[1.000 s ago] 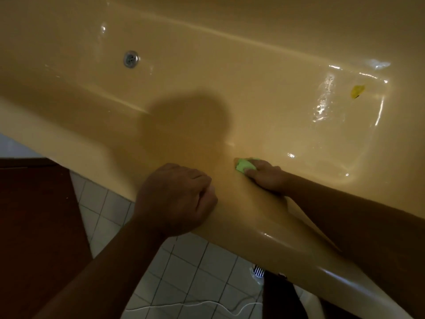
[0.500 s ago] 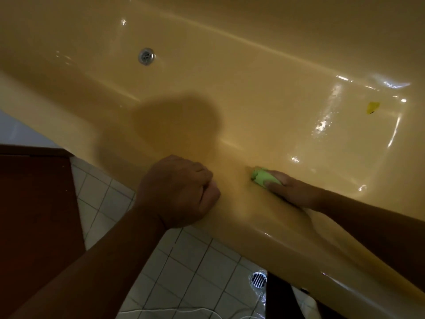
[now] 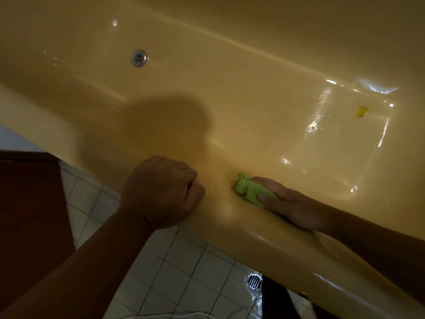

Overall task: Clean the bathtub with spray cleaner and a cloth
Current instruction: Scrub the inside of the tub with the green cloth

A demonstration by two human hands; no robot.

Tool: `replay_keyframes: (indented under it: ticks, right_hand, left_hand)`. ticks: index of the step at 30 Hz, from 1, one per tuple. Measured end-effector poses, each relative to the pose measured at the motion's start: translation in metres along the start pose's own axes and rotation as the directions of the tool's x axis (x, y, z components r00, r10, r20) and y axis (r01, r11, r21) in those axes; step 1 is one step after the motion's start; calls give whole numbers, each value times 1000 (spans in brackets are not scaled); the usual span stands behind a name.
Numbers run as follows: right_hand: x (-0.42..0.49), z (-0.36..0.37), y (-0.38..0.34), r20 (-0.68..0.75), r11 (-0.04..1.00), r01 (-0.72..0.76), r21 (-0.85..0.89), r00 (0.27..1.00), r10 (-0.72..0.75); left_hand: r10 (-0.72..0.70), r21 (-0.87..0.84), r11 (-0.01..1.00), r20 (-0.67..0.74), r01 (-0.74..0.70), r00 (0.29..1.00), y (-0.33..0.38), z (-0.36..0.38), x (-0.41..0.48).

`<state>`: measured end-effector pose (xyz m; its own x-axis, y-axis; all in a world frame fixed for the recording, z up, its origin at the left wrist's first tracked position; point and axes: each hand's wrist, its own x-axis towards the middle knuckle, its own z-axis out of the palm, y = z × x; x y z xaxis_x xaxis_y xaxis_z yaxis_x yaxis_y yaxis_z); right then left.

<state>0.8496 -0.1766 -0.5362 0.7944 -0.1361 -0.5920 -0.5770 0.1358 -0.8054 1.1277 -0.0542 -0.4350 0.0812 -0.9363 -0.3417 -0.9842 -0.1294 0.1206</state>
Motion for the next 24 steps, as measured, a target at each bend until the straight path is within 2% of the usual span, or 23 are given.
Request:
replay_keyframes:
  ticks: [3, 5, 7, 10, 13, 16, 22, 24]
  right_hand:
    - [48, -9, 56, -147, 966, -241, -93, 963, 226]
    - [67, -6, 67, -141, 933, -341, -113, 935, 324]
    - [76, 4, 38, -128, 956, -277, -100, 956, 263]
    - [38, 19, -25, -57, 998, -23, -59, 998, 20]
    - [-14, 23, -55, -8, 987, 149, -58, 989, -150]
    - [-18, 11, -38, -14, 993, 115, -34, 993, -116]
    - [83, -4, 43, -88, 976, -203, -83, 977, 195]
    - [109, 7, 31, -87, 977, -196, -82, 978, 189]
  left_hand:
    - [-2, 1, 1000, 7, 2, 1000, -1, 2, 0]
    - [-12, -2, 1000, -11, 12, 1000, -1, 2, -1]
    - [-16, -2, 1000, -2, 16, 1000, 0, 1, 0]
    - [-25, -1, 1000, 6, 25, 1000, 3, -3, 0]
    - [-24, 17, 1000, 9, 24, 1000, 5, -7, 2]
    - [-23, 5, 1000, 10, 23, 1000, 4, -7, 2]
    - [12, 22, 1000, 48, -13, 999, -4, -6, 2]
    - [6, 20, 1000, 23, -7, 1000, -8, -7, -1]
